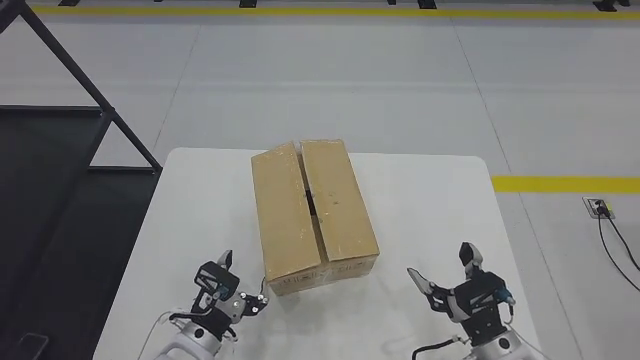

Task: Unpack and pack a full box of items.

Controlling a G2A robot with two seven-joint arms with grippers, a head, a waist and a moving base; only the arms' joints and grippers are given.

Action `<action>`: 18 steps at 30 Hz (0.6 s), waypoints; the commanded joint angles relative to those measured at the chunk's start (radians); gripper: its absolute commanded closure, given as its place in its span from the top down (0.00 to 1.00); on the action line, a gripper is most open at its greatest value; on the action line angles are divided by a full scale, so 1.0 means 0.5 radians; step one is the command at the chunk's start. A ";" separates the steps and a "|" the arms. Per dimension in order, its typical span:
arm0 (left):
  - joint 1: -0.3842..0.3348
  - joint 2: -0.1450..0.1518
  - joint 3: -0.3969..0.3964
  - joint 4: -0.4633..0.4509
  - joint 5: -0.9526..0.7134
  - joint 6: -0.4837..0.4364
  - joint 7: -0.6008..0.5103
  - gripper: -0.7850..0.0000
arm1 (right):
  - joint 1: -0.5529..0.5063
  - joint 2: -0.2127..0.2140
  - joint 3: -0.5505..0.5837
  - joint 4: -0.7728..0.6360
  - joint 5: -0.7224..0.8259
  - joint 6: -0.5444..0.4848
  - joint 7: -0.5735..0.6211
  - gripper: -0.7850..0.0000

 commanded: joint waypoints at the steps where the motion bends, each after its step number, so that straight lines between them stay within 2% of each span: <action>1: 0.010 -0.001 -0.035 -0.004 -0.056 0.022 0.011 1.00 | -0.002 -0.001 -0.003 -0.003 -0.011 -0.006 -0.004 1.00; 9: -0.027 -0.002 -0.237 0.080 -0.397 0.107 -0.080 1.00 | 0.025 -0.004 -0.030 0.000 -0.061 -0.039 0.004 1.00; 18: -0.123 -0.017 -0.076 0.153 -0.236 0.134 -0.079 1.00 | 0.029 -0.008 -0.043 -0.010 -0.098 -0.041 0.000 1.00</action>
